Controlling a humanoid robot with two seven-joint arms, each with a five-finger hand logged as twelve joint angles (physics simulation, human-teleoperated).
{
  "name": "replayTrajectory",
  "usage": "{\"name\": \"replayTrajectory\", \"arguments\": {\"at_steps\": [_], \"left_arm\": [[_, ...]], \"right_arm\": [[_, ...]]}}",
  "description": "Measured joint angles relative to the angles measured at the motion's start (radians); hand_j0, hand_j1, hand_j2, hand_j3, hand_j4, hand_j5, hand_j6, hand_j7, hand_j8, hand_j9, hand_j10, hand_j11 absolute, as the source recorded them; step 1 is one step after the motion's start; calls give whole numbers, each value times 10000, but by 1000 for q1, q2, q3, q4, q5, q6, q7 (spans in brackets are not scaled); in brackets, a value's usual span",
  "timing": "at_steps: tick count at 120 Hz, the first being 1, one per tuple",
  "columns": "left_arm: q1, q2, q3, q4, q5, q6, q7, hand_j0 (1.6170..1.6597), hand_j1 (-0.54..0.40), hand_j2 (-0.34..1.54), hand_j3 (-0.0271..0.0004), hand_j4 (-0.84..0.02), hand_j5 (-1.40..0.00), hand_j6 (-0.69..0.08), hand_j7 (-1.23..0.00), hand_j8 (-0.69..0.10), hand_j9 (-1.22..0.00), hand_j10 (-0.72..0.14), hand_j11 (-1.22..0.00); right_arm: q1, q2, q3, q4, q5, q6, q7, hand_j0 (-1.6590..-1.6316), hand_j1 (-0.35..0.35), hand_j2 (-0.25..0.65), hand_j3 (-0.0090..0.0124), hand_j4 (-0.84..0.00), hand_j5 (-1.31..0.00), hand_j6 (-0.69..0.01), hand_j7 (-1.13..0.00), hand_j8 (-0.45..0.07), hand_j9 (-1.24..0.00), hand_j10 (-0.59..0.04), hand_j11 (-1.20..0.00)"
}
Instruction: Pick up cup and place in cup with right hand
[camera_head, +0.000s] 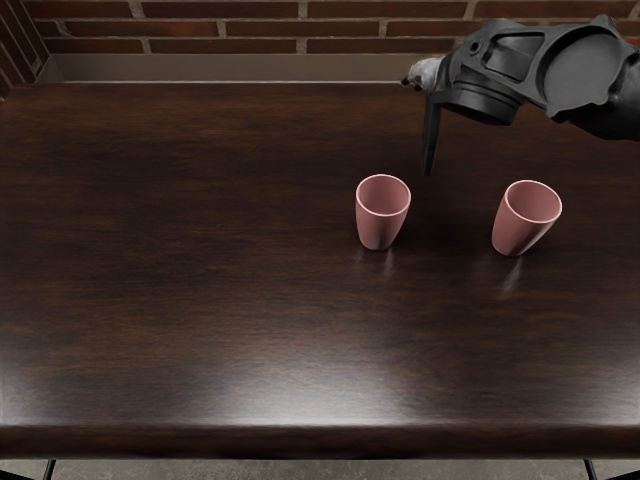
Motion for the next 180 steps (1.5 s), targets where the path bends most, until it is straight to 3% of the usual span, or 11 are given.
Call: {"name": "replayTrajectory", "arguments": {"at_steps": [31,73,97,111,115,120,133,138,141,149,180], "left_arm": [[0,0,0,0,0,0,0,16581,3432,8,0,-48,-63,-48,-63,-48,-63,-48,-63],[0,0,0,0,0,0,0,16581,3432,8,0,-48,-63,-48,-63,-48,-63,-48,-63],[0,0,0,0,0,0,0,16581,3433,9,-1,-45,-61,-45,-61,-45,-61,-45,-61],[0,0,0,0,0,0,0,16581,3430,12,-2,-46,-66,-45,-65,-45,-65,-46,-66],[0,0,0,0,0,0,0,16581,3430,12,-2,-46,-66,-46,-65,-46,-66,-46,-66],[0,0,0,0,0,0,0,16581,3430,11,-2,-46,-66,-46,-65,-46,-65,-46,-66],[0,0,0,0,0,0,0,16581,3428,12,-2,-47,-67,-47,-67,-47,-67,-47,-68],[0,0,0,1,0,0,0,16581,3428,12,-2,-47,-68,-47,-67,-47,-68,-47,-68],[0,0,0,0,0,0,0,16581,3429,12,-2,-47,-67,-47,-66,-47,-67,-47,-67],[0,0,0,0,0,0,0,16581,3429,11,-2,-47,-66,-47,-66,-47,-66,-47,-67],[-1,0,0,0,0,0,0,16581,3431,12,-2,-46,-65,-45,-65,-45,-65,-45,-65]], "right_arm": [[-40,-15,-36,245,-6,-280,0,-16581,-3190,-44,0,-272,-335,-282,-332,-275,-334,-268,-333],[-105,66,-40,266,-33,-382,0,-16581,-3130,-53,0,-320,-400,-329,-397,-323,-399,-316,-399],[-106,53,-43,272,-40,-385,0,-16577,-1483,-404,1,-1827,-2303,-1882,-2259,-1852,-2302,-1851,-2300],[-106,40,-42,273,-48,-383,1,-16564,-265,-518,3,-3504,-4418,-3632,-4303,-3564,-4416,-3588,-4407],[-106,37,-42,273,-46,-383,1,-16562,217,-313,-9,-3873,-4967,-4046,-4833,-3928,-4965,-3949,-4957],[-106,34,-42,274,-43,-383,1,-16550,612,-78,-14,-4334,-5689,-3600,-5537,-4464,-5699,-4386,-5698],[-107,23,-38,275,-37,-382,2,-16529,953,353,15,-3820,-7204,-2854,-6820,-3504,-7227,-5047,-7259],[-107,6,-30,275,-36,-380,2,-16528,1087,498,12,-3524,-7599,-2670,-7134,-3207,-7616,-5192,-7659],[-107,-9,-23,275,-35,-378,2,-16525,1161,621,-6,-3471,-7750,-2740,-7293,-3144,-7773,-5294,-7823],[-103,-56,11,275,-34,-373,1,-16526,1203,680,11,-3213,-8060,-2528,-7634,-2960,-8078,-5300,-8128],[-25,-393,173,301,-34,-239,2,-16514,1737,1060,4,-2363,-8864,-1786,-8262,-2180,-8728,-4739,-8894]]}}
